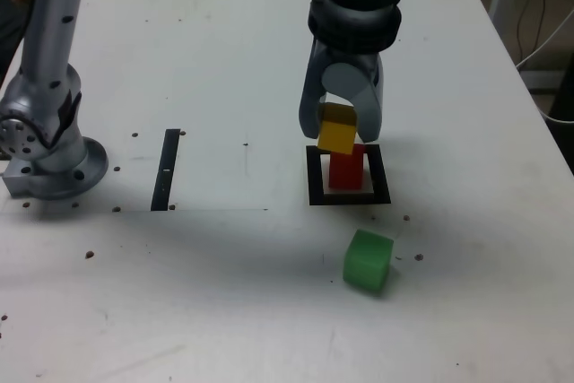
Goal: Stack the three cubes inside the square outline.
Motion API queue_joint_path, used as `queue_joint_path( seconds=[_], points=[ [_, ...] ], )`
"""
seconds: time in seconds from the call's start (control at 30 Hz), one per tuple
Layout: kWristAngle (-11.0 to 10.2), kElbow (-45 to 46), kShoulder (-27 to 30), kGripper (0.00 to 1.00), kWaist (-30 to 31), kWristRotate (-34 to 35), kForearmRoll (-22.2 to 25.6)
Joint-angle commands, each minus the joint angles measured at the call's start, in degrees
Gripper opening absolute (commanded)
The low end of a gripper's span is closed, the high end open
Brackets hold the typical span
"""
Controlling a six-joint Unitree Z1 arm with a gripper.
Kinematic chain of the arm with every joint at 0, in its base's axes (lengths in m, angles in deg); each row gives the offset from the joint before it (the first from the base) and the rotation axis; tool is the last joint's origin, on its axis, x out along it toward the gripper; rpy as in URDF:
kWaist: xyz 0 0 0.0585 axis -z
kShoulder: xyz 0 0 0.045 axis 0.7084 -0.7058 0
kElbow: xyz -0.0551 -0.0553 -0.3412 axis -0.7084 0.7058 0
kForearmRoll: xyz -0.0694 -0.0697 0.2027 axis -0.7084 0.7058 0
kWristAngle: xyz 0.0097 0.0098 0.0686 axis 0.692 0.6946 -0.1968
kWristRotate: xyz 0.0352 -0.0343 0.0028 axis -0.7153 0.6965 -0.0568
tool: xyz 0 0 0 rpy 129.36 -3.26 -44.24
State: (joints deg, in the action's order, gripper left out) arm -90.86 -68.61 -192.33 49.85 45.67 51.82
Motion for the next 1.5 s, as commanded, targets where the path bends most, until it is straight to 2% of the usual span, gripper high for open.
queue_joint_path(
  seconds=[0.0,0.43,0.8,1.0,1.3,1.47],
  points=[
    [0.35,0.67,0.5,0.04,-0.01,0.47,-1.05],
    [0.19,3.28,1.9,0.06,-0.04,3.16,-4.9],
    [0.19,3.99,1.96,0.13,-0.02,3.39,-5.79],
    [0.04,4.21,2.17,0.19,-0.03,3.39,-5.48],
    [0.12,4.45,1.65,0.37,-0.06,3.38,-5.85],
    [0.11,4.58,1.55,0.38,-0.04,3.38,-6.1]
  ],
)
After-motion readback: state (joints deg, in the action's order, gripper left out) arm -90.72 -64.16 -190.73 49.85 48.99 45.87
